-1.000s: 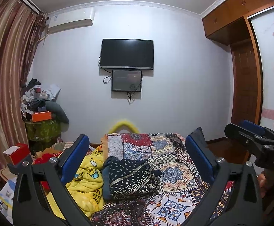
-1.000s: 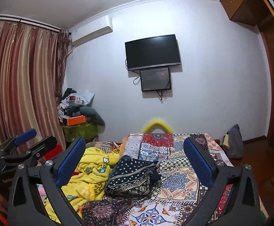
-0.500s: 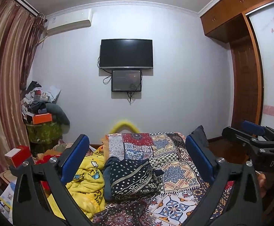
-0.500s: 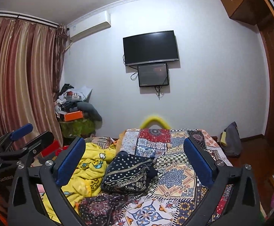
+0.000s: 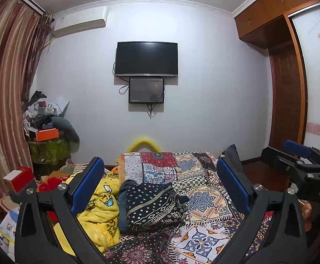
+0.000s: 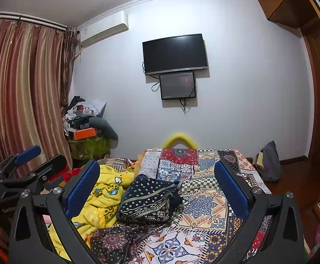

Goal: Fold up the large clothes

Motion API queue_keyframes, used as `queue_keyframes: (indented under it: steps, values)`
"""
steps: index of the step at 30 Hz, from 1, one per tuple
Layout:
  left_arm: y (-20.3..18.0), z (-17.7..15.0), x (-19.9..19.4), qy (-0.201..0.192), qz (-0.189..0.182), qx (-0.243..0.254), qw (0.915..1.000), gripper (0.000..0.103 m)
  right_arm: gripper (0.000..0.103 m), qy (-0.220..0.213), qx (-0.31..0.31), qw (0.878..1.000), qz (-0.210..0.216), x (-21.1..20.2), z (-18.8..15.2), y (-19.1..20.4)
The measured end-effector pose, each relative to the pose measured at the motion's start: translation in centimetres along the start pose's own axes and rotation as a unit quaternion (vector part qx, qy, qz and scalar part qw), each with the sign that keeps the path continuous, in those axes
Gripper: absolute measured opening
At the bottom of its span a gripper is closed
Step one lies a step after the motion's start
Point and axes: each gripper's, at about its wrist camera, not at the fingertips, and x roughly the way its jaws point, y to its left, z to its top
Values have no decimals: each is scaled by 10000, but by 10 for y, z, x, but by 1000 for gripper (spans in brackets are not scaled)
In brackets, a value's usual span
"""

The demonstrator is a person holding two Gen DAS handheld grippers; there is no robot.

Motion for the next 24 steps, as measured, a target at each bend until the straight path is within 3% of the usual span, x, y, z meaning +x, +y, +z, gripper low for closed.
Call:
queue_keyframes:
  steps: [24]
  values:
    - [5,-3,9,85,-57,-19,9999,103,103,18,37,10000,-38,-1,4,-3]
